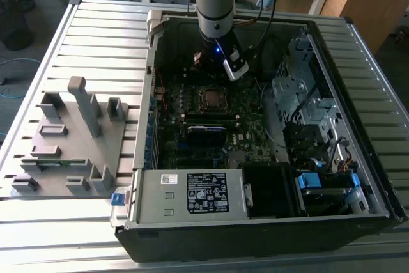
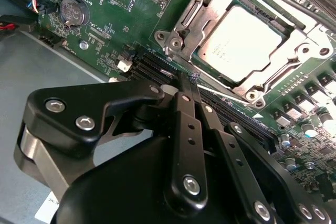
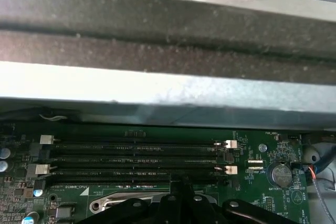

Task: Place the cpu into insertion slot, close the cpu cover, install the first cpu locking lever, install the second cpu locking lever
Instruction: 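Install the first cpu locking lever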

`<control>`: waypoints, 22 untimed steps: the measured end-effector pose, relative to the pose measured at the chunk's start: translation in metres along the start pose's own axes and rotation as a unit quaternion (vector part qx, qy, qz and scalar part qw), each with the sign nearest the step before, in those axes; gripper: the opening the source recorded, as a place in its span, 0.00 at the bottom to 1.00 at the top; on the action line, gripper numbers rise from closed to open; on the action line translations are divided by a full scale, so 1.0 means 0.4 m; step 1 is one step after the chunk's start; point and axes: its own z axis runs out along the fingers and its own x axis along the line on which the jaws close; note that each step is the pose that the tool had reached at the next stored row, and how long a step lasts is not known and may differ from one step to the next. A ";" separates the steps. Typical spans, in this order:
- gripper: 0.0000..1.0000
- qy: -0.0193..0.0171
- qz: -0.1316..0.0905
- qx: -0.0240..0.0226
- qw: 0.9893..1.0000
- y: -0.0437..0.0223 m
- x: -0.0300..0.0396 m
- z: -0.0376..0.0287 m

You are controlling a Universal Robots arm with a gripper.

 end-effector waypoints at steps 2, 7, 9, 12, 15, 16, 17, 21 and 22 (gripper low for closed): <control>0.10 0.000 0.000 0.000 1.000 0.000 0.000 -0.001; 0.10 0.000 0.000 0.000 1.000 0.000 0.000 -0.002; 0.10 0.000 0.002 0.000 1.000 0.001 0.003 -0.002; 0.10 -0.003 0.013 0.002 1.000 0.001 0.006 -0.003; 0.10 -0.007 0.030 0.005 1.000 0.000 0.008 -0.003; 0.10 -0.008 0.035 0.005 0.999 0.001 0.009 -0.003; 0.10 -0.008 0.038 0.004 0.999 0.001 0.011 -0.003; 0.10 -0.011 0.051 -0.005 0.999 0.001 0.017 -0.004; 0.10 -0.011 0.054 -0.008 0.998 0.001 0.018 -0.004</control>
